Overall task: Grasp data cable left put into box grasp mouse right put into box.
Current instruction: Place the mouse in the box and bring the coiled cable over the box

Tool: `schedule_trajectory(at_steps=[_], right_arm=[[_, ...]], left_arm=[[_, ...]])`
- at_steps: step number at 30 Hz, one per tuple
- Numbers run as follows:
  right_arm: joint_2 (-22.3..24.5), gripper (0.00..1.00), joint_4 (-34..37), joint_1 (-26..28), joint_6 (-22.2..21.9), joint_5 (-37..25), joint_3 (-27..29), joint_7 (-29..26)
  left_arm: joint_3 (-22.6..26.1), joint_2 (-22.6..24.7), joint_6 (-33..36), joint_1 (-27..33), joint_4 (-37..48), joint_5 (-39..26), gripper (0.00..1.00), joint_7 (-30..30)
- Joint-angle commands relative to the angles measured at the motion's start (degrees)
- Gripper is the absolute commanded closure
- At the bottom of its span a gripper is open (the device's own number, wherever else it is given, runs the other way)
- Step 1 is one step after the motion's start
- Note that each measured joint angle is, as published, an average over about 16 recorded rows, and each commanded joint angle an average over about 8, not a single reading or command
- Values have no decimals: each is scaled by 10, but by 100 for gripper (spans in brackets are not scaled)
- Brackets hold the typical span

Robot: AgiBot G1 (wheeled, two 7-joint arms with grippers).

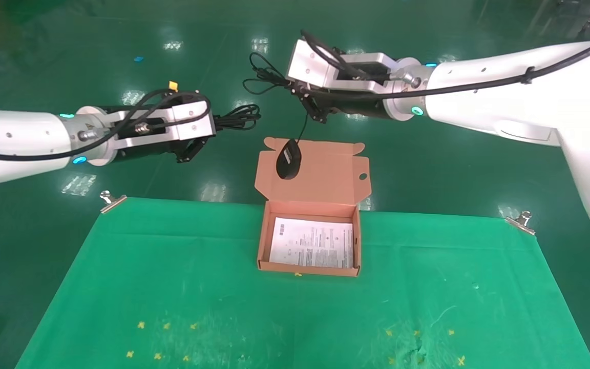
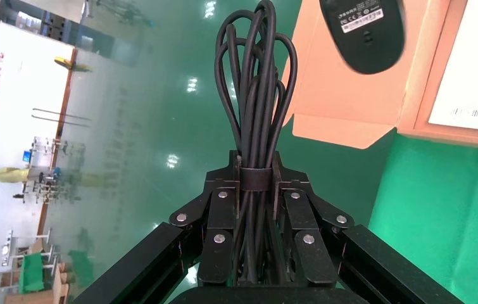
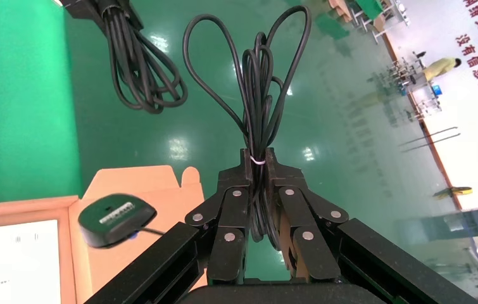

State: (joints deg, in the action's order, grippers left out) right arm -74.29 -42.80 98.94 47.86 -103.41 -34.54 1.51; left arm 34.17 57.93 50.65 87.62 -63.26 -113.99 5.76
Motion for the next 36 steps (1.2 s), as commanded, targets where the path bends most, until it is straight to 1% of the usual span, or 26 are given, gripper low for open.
schedule_trajectory(at_steps=[1,8,18,26,36], right_arm=[[-3,100,5,-2,0,7,1,6],[-8,100,40,-22,2,15,-2,29],[-28,100,99,-46,-1,41,-12,63],[-34,100,122,-60,-9,80,-33,68],[-35,100,154,-64,-26,95,-79,63]], left_arm=[[0,-1,0,-1,2,1,100,-1],[1,-35,11,-30,-13,1,100,-2],[-1,-83,30,-55,-54,-10,100,18],[-2,-91,33,-62,-73,-17,100,33],[-1,-92,34,-63,-78,-21,100,39]])
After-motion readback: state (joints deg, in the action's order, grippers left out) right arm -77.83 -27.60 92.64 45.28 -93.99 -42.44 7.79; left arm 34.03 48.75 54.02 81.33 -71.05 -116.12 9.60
